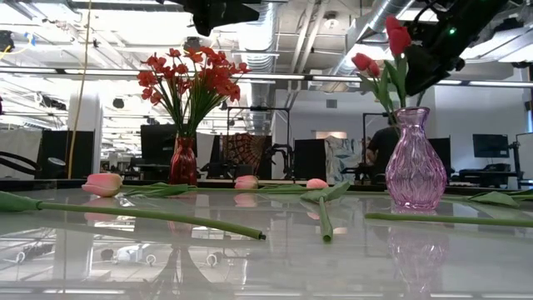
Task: Sort flowers into vase by color
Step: Put the red tulip into the transparent flower vase
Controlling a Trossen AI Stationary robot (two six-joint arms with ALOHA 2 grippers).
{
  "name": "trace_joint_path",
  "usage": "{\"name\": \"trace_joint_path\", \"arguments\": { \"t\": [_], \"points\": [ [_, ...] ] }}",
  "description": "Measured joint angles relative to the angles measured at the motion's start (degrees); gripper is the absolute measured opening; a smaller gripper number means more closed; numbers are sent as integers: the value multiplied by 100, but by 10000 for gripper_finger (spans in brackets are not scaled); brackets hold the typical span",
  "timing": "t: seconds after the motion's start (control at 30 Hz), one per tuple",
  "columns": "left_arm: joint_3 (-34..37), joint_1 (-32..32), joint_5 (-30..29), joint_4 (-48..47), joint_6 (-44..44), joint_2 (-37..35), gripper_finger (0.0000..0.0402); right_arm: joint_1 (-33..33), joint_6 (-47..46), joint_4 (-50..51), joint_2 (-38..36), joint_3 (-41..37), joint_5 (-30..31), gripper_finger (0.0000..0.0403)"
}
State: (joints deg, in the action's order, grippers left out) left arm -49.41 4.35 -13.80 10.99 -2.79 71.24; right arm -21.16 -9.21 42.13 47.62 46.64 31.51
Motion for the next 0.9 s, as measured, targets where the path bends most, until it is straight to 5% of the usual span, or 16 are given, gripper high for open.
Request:
{"name": "trace_joint_path", "arguments": {
  "t": [0.9],
  "points": [
    [0, -1, 8, 2, 44, 0, 212, -387, 168, -47, 0, 12, -466, 226]
  ]
}}
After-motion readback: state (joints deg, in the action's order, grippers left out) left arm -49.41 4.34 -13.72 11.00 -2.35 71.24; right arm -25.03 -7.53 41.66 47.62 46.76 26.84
